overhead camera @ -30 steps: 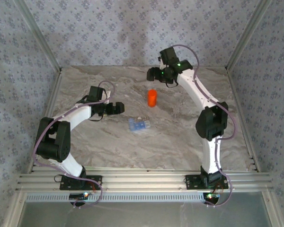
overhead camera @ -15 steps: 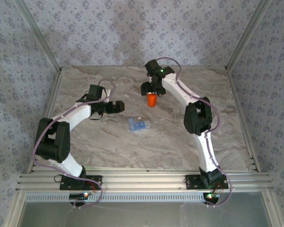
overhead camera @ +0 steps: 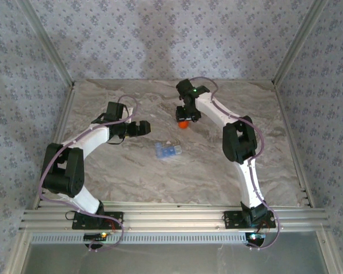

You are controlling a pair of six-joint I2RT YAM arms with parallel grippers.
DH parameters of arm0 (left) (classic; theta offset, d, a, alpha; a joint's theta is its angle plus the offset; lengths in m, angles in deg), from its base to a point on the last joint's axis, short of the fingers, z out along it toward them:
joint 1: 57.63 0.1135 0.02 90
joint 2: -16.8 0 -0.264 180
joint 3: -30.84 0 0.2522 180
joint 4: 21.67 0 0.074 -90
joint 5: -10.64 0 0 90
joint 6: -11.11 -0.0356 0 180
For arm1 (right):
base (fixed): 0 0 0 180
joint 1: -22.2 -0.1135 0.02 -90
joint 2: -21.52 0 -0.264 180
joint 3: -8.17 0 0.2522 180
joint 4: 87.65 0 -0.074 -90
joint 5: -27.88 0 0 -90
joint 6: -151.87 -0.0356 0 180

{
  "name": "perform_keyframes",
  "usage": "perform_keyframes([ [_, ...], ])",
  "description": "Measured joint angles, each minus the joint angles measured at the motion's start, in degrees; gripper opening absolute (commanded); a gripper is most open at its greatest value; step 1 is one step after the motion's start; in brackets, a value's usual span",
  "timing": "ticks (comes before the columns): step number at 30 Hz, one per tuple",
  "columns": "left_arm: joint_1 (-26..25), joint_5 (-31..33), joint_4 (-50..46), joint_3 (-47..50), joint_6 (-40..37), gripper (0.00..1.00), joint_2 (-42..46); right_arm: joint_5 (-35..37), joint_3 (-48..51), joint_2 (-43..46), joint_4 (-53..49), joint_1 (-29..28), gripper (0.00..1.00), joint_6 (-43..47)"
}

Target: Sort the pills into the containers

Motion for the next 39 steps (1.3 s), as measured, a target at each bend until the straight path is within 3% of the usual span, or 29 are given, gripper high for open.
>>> perform_keyframes([
  [14,0.09,-3.02,5.4,-3.56,3.28,1.0,0.0,-7.43,0.42,8.52,-0.33,2.27,0.33,-0.37],
  [23,-0.98,-9.01,9.27,-4.83,-3.15,1.0,0.0,-18.1,2.58,11.91,1.11,5.64,0.33,-5.25],
  [31,-4.81,-14.38,18.23,-4.83,-7.82,0.99,0.0,-29.79,0.96,13.42,0.85,6.54,0.33,-6.29],
  [39,-11.26,-14.03,18.8,-4.85,-17.55,0.85,0.11,-39.89,0.55,16.17,0.92,8.28,0.33,-6.49],
])
